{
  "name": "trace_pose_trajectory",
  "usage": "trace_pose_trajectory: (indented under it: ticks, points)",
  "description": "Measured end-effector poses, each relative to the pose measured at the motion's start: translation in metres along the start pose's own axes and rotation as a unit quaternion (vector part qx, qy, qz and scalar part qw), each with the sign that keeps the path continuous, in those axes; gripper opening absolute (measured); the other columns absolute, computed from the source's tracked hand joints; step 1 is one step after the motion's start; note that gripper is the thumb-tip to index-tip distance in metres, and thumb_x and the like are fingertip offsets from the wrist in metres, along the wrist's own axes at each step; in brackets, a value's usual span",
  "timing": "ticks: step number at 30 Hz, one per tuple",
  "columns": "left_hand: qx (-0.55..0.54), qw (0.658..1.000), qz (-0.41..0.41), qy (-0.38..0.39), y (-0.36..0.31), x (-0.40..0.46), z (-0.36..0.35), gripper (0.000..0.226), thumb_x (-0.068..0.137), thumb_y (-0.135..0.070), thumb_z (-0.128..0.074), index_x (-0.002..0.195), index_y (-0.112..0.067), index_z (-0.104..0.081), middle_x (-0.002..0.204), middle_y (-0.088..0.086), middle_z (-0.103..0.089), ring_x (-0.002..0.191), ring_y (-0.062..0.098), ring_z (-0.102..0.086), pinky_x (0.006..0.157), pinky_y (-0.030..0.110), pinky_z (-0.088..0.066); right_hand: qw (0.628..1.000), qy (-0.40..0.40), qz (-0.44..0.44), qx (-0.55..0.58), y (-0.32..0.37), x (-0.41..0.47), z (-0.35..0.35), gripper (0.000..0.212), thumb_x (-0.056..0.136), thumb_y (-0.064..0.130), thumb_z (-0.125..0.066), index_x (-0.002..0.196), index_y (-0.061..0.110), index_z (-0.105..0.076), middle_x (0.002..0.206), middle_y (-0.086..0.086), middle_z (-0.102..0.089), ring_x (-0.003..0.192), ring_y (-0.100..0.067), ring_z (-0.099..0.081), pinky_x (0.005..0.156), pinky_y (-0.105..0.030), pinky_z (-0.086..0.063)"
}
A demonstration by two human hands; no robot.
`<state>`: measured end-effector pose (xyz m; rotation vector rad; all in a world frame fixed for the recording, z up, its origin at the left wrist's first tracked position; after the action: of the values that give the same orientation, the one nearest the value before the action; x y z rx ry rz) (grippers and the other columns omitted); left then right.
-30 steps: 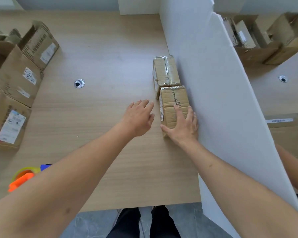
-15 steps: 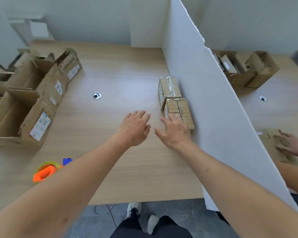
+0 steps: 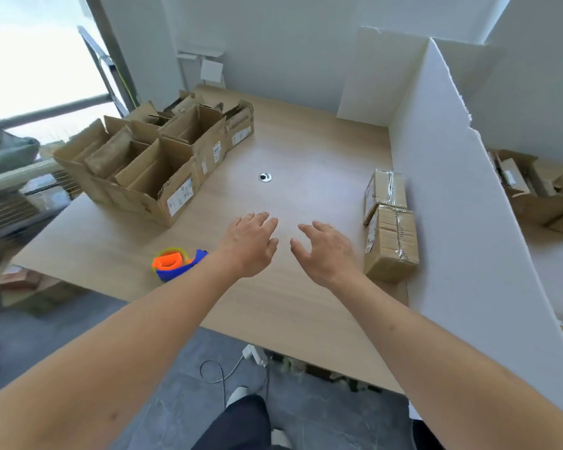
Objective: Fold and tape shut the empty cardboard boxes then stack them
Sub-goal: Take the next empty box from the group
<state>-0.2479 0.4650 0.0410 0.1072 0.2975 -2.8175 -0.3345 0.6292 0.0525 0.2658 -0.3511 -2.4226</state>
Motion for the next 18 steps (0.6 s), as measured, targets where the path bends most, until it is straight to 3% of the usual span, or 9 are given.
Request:
trace_pose_trajectory:
  ticks: [8, 12, 16, 18]
  points:
    - [-0.004, 0.998, 0.048, -0.047, 0.092, -0.038, 0.03, 0.053, 0.105, -0.037, -0.043, 0.153, -0.016, -0.039, 0.158, 0.009, -0.04, 0.147, 0.031, -0.033, 0.122, 0.051, -0.025, 0.997, -0.004, 0.071, -0.018, 0.095, 0.019, -0.002, 0.054, 0.104, 0.051, -0.041, 0.15, 0.024, -0.047, 0.144, -0.001, -0.055, 0.138, -0.021, -0.046, 0.113, -0.035, -0.031]
    - [0.02, 0.997, 0.044, -0.062, 0.153, -0.049, 0.046, 0.05, 0.104, -0.038, -0.045, 0.148, -0.015, -0.046, 0.15, 0.01, -0.049, 0.137, 0.027, -0.045, 0.113, 0.045, -0.036, 0.997, 0.008, 0.077, -0.014, 0.158, 0.045, -0.026, 0.054, 0.104, 0.052, -0.041, 0.15, 0.025, -0.047, 0.146, 0.0, -0.054, 0.136, -0.022, -0.048, 0.11, -0.039, -0.037]
    - [0.025, 0.997, 0.04, -0.06, 0.229, -0.047, 0.061, 0.045, 0.103, -0.038, -0.045, 0.142, -0.018, -0.049, 0.141, 0.006, -0.053, 0.127, 0.026, -0.05, 0.109, 0.048, -0.039, 0.998, 0.009, 0.061, -0.003, 0.228, 0.072, -0.053, 0.054, 0.104, 0.051, -0.041, 0.15, 0.025, -0.047, 0.149, -0.001, -0.051, 0.136, -0.024, -0.048, 0.109, -0.041, -0.038]
    - [0.025, 0.998, 0.042, -0.048, 0.264, -0.045, 0.069, 0.048, 0.104, -0.037, -0.043, 0.148, -0.018, -0.046, 0.148, 0.007, -0.049, 0.134, 0.029, -0.045, 0.114, 0.051, -0.035, 0.999, 0.011, 0.051, -0.002, 0.258, 0.086, -0.068, 0.053, 0.103, 0.052, -0.041, 0.149, 0.025, -0.048, 0.147, -0.002, -0.052, 0.133, -0.025, -0.05, 0.107, -0.041, -0.04]
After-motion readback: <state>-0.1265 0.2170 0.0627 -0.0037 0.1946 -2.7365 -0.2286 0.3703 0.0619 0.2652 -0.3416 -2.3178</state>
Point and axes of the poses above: each hand's wrist, its own x-axis towards the middle knuckle, its own z-axis out of the back of the hand, y = z × x, the point moved 1 cm from there along x, towards the middle knuckle
